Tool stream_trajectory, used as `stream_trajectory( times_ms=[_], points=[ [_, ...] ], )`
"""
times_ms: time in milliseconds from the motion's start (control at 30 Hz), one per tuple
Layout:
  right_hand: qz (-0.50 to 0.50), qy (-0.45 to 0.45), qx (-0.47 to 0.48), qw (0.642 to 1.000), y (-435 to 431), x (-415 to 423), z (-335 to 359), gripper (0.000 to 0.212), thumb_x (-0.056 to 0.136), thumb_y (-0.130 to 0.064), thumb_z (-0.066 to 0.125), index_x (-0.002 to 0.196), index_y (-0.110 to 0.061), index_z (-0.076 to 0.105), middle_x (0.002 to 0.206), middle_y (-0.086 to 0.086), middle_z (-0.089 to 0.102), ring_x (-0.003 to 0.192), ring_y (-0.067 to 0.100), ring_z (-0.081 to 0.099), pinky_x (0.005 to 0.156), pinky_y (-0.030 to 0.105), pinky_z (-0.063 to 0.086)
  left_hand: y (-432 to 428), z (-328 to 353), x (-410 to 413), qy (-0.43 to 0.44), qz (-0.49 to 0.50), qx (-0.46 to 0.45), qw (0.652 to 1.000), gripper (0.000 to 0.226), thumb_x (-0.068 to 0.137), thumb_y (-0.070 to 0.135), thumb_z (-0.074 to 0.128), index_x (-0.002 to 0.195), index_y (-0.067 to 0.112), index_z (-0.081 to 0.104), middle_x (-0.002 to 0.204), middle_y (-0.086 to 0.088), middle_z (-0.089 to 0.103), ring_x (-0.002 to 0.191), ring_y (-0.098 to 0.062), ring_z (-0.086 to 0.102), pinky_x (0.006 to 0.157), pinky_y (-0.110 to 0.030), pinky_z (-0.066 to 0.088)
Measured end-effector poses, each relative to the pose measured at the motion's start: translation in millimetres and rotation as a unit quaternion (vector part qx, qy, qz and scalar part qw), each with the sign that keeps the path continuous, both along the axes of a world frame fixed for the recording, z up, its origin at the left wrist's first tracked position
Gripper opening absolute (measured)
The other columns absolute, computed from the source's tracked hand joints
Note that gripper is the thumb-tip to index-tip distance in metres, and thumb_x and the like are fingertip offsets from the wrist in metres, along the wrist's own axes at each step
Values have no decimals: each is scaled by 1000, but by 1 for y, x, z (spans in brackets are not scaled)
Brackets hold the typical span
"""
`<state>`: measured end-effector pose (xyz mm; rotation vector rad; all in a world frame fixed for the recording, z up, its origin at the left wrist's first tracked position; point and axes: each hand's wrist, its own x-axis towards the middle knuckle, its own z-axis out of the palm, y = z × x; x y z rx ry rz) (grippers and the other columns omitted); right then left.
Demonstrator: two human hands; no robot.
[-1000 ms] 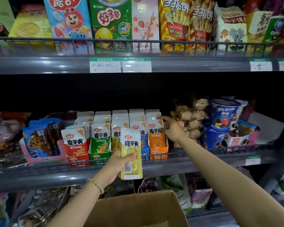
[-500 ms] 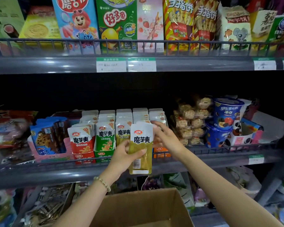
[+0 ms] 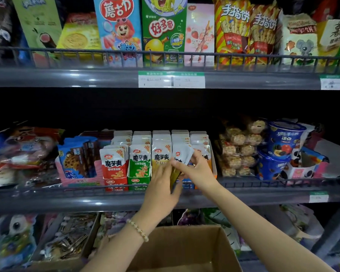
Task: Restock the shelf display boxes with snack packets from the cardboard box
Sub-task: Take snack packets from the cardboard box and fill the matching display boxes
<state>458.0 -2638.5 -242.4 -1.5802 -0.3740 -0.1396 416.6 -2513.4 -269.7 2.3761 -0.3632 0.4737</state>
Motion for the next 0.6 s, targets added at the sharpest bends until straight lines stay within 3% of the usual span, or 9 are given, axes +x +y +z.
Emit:
stream_trajectory(
  times_ms=[100, 200, 267, 367, 500, 567, 600],
  points=[
    [34, -4, -49, 998, -2, -1, 3, 23, 85, -31, 64, 102, -18, 56, 97, 0, 62, 87, 8, 64, 81, 27, 54, 15, 3, 2, 62, -25, -105, 992, 42, 99, 25, 44, 141, 23, 36, 126, 6, 56, 100, -6, 59, 80, -12, 48],
    [13, -48, -137, 989, -10, 4, 8, 32, 90, -34, 58, 120, -39, 48, 122, -16, 50, 114, 2, 50, 95, 24, 45, 34, 3, 3, 139, -56, -238, 960, 54, 94, 35, 52, 142, 23, 33, 137, 7, 50, 116, -4, 53, 92, -17, 46],
    [41, -41, -147, 987, -11, 4, 13, 54, 90, -28, 61, 133, -46, 32, 130, -22, 39, 112, -10, 47, 92, 18, 46, 42, 5, 2, 145, -76, -313, 936, 45, 88, 32, 61, 130, 30, 45, 126, 12, 60, 107, 2, 60, 83, -16, 51],
    [112, -29, -158, 981, -4, 8, 15, 66, 89, -18, 64, 140, -42, 29, 139, -20, 34, 107, 0, 60, 89, 22, 51, 48, 4, 2, 142, -68, -339, 928, 33, 86, 26, 65, 115, 35, 53, 103, 18, 69, 89, 6, 65, 69, -9, 49],
    [135, -13, -195, 971, 10, 10, 16, 63, 90, -13, 63, 139, -39, 32, 131, -35, 24, 98, -12, 58, 78, 3, 42, 60, -2, 7, 164, -54, -355, 919, 18, 86, 24, 65, 103, 29, 61, 95, 12, 72, 83, 2, 68, 66, -13, 50],
    [152, 1, -177, 972, 14, 15, 14, 64, 89, -7, 62, 140, -32, 33, 129, -32, 32, 89, -7, 64, 78, 10, 48, 66, -5, 9, 175, -61, -333, 925, 12, 89, 25, 61, 101, 28, 62, 93, 12, 71, 80, 5, 67, 64, -12, 50],
    [156, 9, -168, 973, 16, 17, 13, 64, 88, -6, 63, 141, -30, 34, 131, -22, 43, 91, 0, 66, 79, 16, 51, 68, -7, 10, 180, -70, -325, 926, 15, 91, 26, 58, 106, 26, 60, 96, 13, 70, 83, 6, 66, 66, -12, 50]
  ],
)
